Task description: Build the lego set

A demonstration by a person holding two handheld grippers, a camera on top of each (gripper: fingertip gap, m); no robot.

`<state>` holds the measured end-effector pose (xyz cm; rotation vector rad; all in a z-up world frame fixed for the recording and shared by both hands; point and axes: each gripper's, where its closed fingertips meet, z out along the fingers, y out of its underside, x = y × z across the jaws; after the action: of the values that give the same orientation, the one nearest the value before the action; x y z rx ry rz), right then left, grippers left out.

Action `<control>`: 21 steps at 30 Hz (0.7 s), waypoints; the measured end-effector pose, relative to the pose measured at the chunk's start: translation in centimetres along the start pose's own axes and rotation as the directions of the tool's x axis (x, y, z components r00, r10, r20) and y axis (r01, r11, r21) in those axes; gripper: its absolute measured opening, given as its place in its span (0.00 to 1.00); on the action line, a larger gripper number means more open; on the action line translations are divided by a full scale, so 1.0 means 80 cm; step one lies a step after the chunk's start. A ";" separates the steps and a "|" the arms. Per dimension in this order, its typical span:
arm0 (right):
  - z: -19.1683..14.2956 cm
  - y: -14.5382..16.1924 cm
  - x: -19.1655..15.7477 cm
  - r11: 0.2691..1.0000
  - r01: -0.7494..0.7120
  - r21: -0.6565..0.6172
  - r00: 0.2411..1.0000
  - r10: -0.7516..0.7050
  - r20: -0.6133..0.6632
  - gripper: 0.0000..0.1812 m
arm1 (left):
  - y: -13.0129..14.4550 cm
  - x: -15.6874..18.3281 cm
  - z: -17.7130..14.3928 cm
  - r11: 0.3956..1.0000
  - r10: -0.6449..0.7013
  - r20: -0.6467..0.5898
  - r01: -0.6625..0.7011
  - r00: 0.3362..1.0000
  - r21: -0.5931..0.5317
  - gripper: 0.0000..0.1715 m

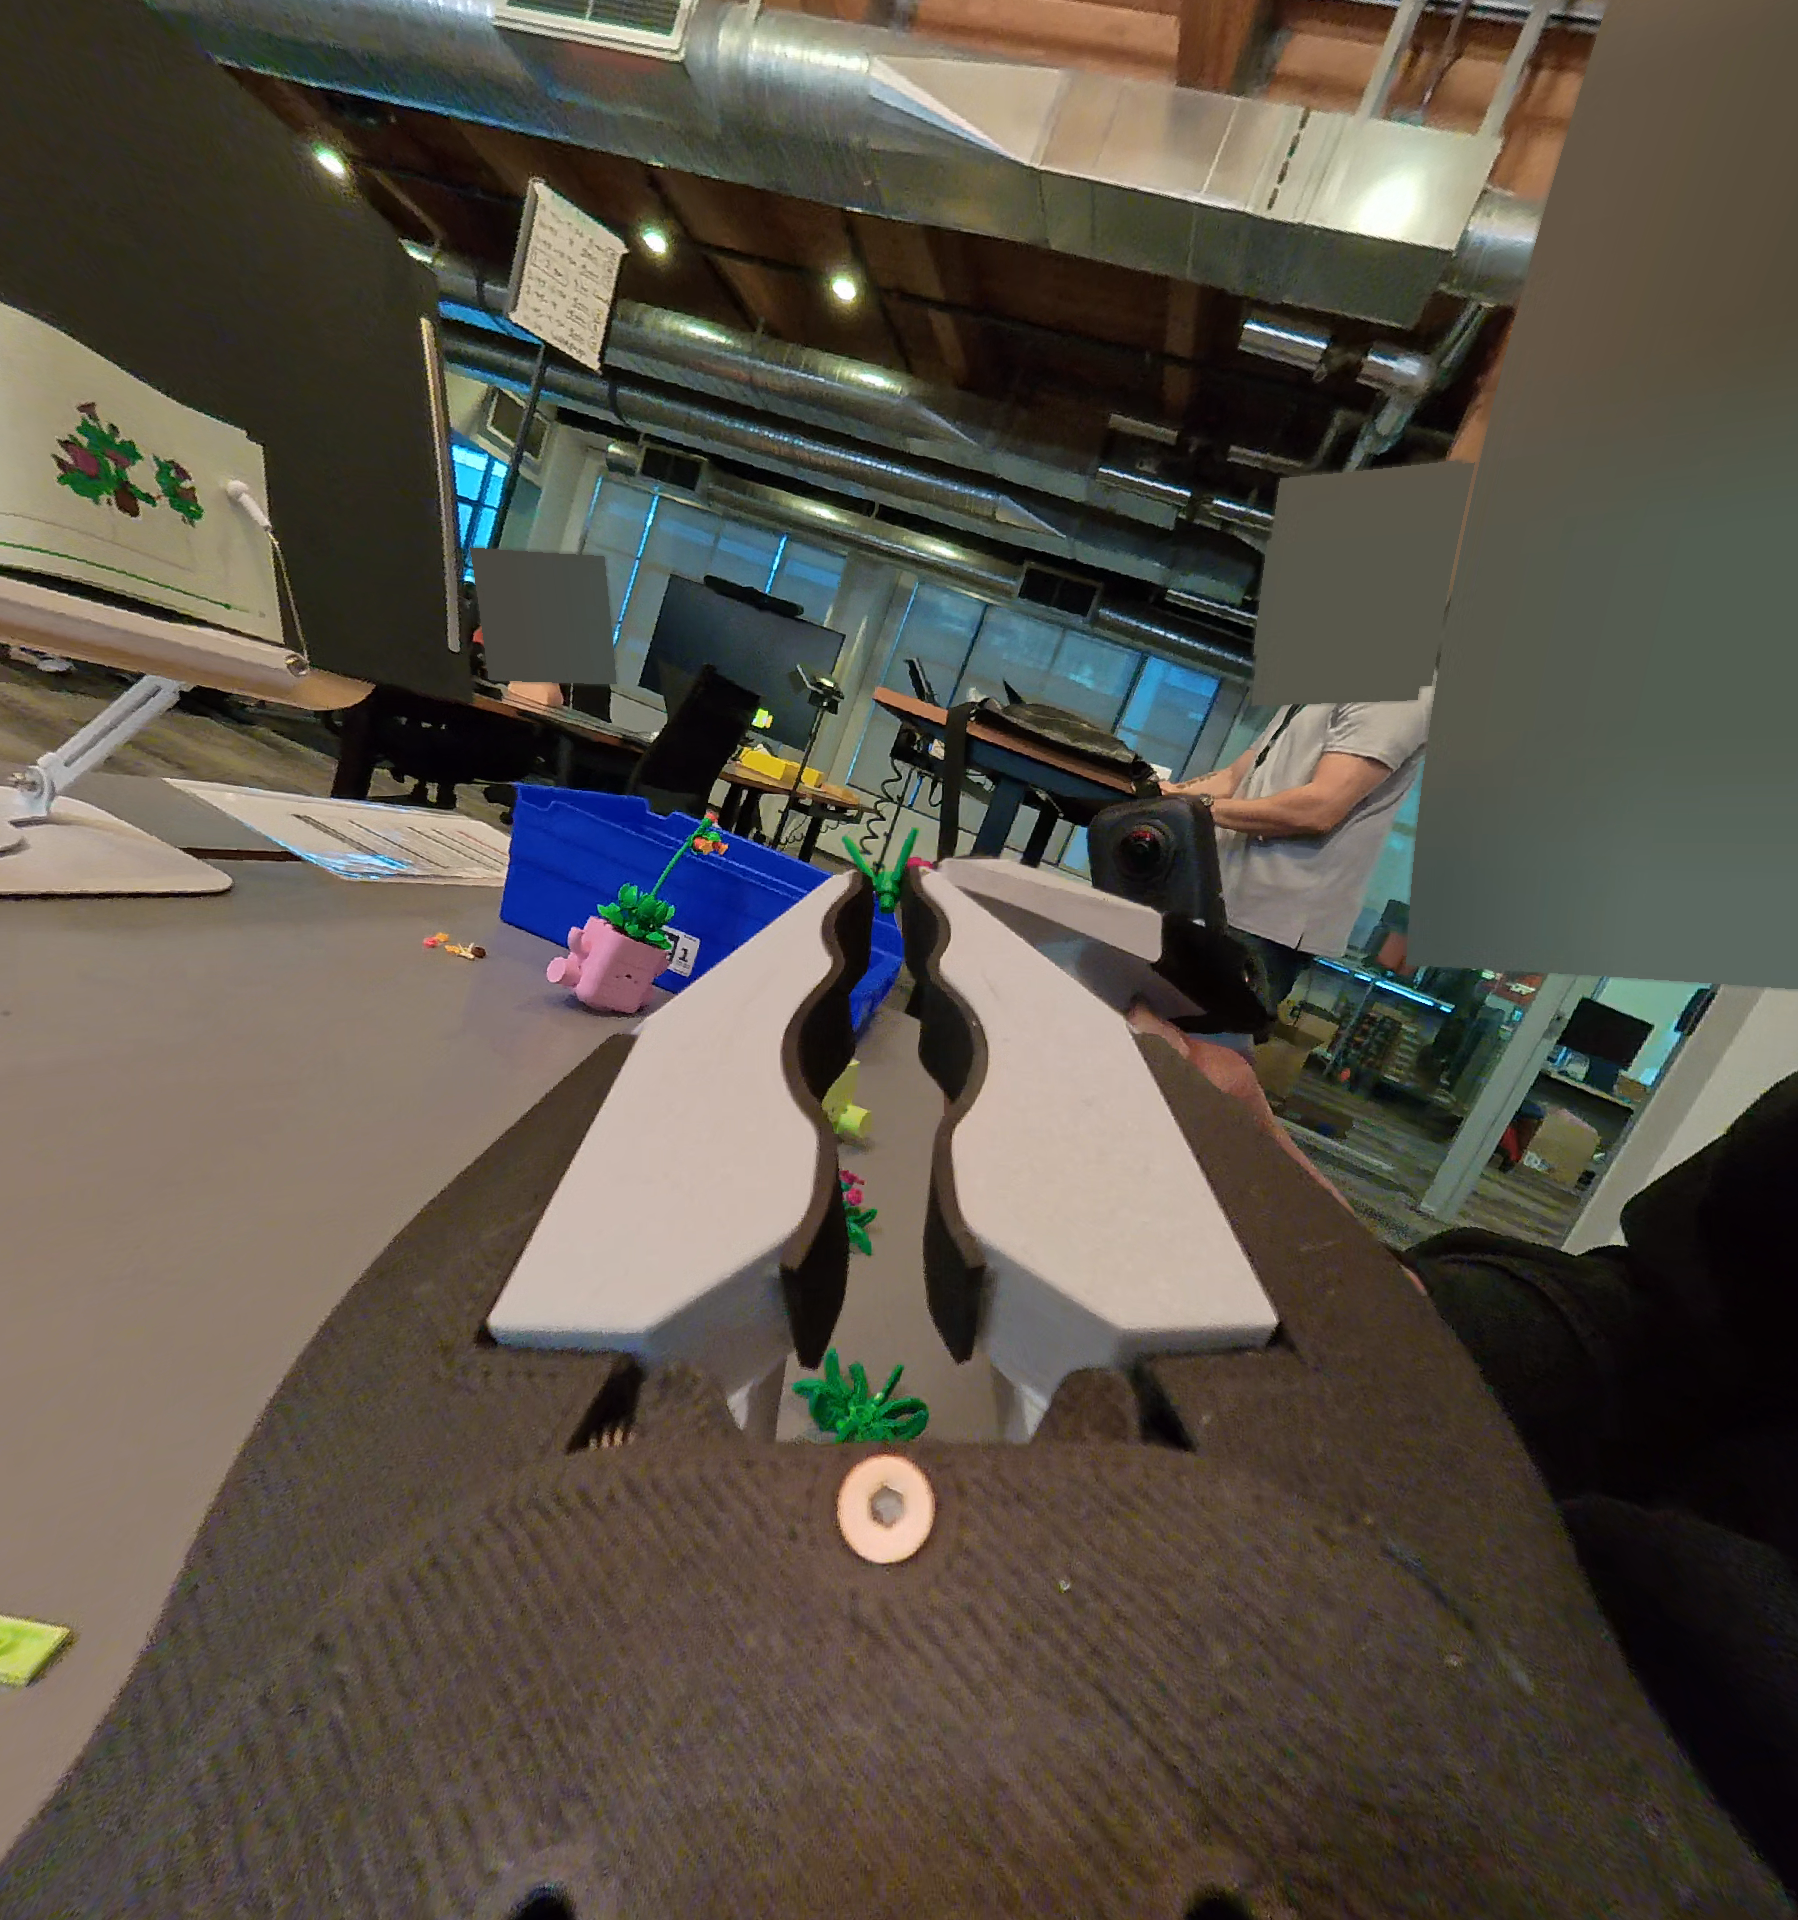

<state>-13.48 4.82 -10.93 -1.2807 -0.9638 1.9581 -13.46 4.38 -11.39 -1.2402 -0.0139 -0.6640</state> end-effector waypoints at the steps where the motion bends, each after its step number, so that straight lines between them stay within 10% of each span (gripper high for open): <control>1: 0.000 0.001 0.000 1.000 0.003 -0.010 1.000 -0.003 0.000 0.02 | 0.001 0.000 0.000 1.000 0.004 0.001 -0.004 1.000 -0.004 0.02; 21: -0.009 0.012 0.008 0.992 0.008 -0.128 1.000 -0.009 -0.003 0.02 | 0.011 -0.003 0.004 0.998 0.001 -0.001 -0.002 1.000 -0.061 0.02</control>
<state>-13.11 4.94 -12.24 -1.3471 -1.1070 1.9132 -13.15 4.89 -12.14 -1.2989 0.0083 -0.6679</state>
